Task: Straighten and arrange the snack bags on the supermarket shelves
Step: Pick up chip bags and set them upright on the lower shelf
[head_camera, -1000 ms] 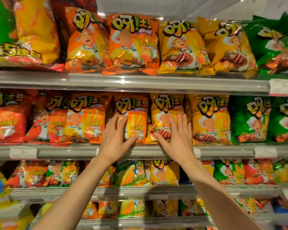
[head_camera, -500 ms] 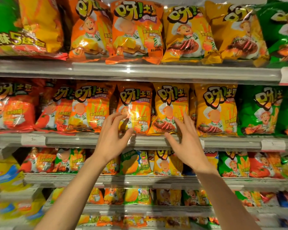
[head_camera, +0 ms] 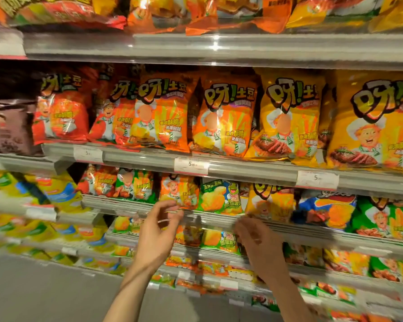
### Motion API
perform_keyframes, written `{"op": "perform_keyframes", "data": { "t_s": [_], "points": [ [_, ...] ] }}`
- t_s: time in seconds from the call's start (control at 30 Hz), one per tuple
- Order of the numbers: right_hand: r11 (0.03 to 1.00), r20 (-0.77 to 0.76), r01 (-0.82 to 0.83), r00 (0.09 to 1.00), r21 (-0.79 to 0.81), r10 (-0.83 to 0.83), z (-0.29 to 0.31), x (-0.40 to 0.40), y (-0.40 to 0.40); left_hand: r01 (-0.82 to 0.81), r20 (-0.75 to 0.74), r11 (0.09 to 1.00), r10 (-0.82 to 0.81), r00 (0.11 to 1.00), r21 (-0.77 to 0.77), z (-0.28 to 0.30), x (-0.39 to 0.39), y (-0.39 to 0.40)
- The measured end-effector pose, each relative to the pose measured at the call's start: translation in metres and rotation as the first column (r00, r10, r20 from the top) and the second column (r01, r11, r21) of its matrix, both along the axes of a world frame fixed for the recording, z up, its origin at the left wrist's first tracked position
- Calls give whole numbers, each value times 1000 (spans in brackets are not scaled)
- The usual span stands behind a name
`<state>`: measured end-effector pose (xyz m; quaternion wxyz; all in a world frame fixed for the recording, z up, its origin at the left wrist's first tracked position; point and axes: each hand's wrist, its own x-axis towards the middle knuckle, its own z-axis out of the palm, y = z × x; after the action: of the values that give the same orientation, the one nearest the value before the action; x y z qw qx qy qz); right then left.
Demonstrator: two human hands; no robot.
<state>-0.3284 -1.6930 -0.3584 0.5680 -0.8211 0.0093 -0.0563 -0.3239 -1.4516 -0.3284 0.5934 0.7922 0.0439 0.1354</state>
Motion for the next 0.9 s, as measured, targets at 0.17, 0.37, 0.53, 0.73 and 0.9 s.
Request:
{"op": "perform_keyframes", "data": {
  "t_s": [0.17, 0.37, 0.53, 0.73, 0.9],
  "points": [
    [996, -119, 3, 993, 90, 8, -28, 4, 29, -76, -54, 994, 72, 996, -75, -22, -13, 49],
    [998, -136, 36, 990, 55, -29, -39, 22, 89, -85, -115, 987, 69, 991, -140, -44, -1, 114],
    [998, -147, 65, 987, 9, -63, -36, 38, 156, -98, -98, 985, 84, 992, -141, -54, 23, 181],
    [993, -114, 94, 988, -73, -102, -33, 65, 235, -54, -87, 997, 49, 995, -58, -60, 63, 248],
    [987, -40, 138, 989, -87, -141, -37, 95, 279, 17, -100, 1000, -18, 995, -14, -71, 100, 276]
  ]
}}
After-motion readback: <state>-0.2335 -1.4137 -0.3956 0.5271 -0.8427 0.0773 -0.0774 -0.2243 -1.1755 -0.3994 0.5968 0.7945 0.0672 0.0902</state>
